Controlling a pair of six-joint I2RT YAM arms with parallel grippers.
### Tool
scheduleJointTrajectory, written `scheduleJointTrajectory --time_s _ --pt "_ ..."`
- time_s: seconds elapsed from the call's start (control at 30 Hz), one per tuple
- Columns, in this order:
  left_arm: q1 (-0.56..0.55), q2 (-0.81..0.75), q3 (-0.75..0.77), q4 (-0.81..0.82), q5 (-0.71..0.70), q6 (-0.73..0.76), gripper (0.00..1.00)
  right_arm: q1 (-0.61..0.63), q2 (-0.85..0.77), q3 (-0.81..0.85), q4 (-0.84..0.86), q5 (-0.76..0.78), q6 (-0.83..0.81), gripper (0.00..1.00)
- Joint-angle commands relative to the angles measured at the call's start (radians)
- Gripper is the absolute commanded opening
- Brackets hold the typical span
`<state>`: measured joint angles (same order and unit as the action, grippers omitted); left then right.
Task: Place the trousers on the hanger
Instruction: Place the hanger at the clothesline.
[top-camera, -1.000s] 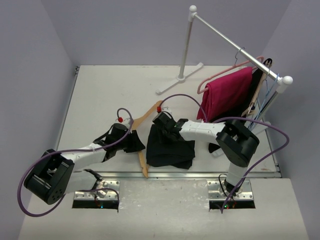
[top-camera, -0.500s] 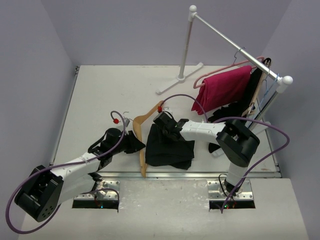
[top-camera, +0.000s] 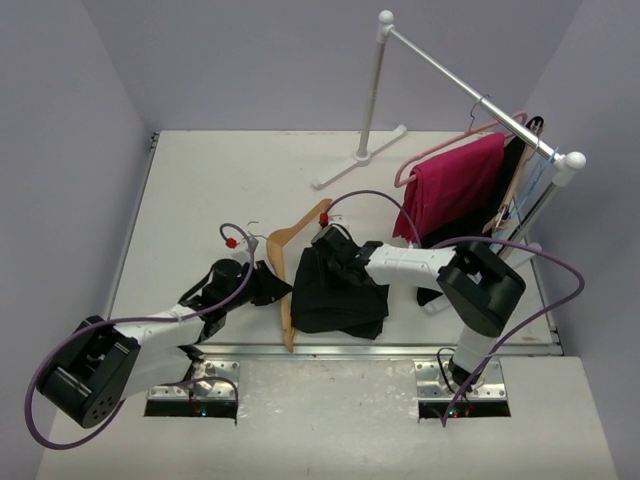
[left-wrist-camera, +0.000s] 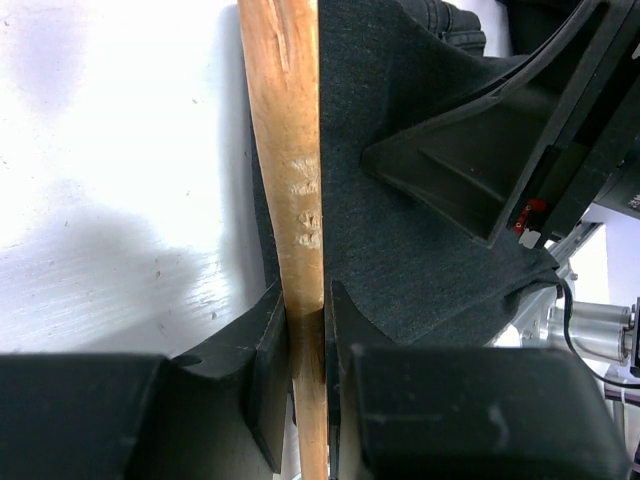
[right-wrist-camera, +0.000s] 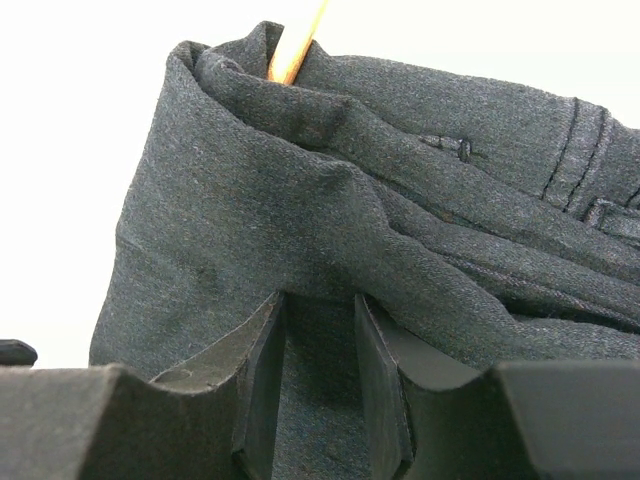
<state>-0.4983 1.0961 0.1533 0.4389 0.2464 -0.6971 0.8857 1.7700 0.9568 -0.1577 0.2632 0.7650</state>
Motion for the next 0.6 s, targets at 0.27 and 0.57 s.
scheduleJointTrajectory --time_s 0.27,0.57 --pt "-0.041 -0.02 0.064 -0.036 -0.053 0.095 0.0 0.004 -0.053 -0.093 0.063 -0.114 0.037 0.53" --pt "-0.06 -0.059 0.127 -0.133 -0.099 0.193 0.0 0.004 -0.225 -0.146 0.026 -0.087 0.002 0.61"
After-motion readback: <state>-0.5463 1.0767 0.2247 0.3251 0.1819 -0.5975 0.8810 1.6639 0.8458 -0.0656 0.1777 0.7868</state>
